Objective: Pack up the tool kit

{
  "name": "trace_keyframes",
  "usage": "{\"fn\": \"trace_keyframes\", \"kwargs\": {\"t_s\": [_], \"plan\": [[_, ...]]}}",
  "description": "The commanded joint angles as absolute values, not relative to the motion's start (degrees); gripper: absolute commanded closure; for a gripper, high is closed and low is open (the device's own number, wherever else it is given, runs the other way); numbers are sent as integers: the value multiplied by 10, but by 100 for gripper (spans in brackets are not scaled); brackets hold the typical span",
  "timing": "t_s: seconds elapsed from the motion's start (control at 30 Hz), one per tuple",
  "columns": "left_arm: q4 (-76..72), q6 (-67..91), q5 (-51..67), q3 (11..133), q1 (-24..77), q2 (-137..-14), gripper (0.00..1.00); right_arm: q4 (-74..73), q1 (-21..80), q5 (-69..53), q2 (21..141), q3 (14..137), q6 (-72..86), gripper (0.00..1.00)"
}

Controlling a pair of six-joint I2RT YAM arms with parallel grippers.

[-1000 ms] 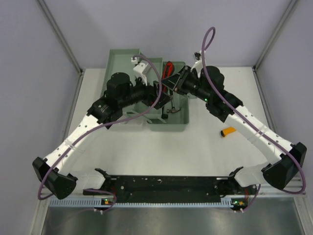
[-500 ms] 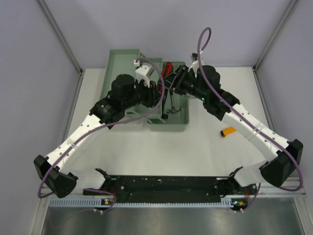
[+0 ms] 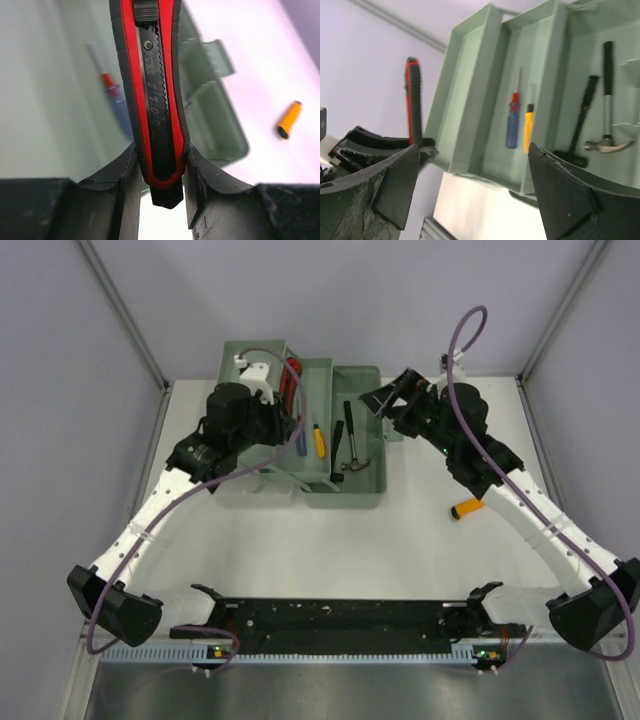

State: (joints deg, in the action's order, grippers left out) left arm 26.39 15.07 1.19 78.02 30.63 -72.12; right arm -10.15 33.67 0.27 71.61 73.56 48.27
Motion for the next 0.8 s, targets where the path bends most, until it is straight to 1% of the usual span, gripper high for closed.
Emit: {"fn": "trace_keyframes", "kwargs": {"t_s": [0.0, 0.1, 0.3, 0.47, 0.57, 0.6, 0.67, 0.77], "plan": [[264, 157, 25, 802, 212, -700, 100, -117, 305, 47, 664, 695, 493, 14], [262, 126, 22, 811, 171, -712, 100, -159, 286, 77, 645, 665, 508, 14], [287, 73, 59, 820, 116, -770, 100, -184, 249, 65, 614, 609, 549, 16], [287, 84, 66, 817, 81, -801, 100, -199, 243, 71, 606, 597, 545, 16], [287, 83, 64, 819, 76, -812, 98, -208, 237, 78, 606, 587, 545, 16], [289, 85, 61, 820, 75, -817, 96, -214, 235, 84, 605, 581, 553, 16], [287, 88, 60, 817, 71, -825, 86, -218, 227, 87, 597, 562, 583, 16], [287, 91, 50, 809, 69, -831, 78, -217, 210, 79, 587, 533, 614, 16]]}}
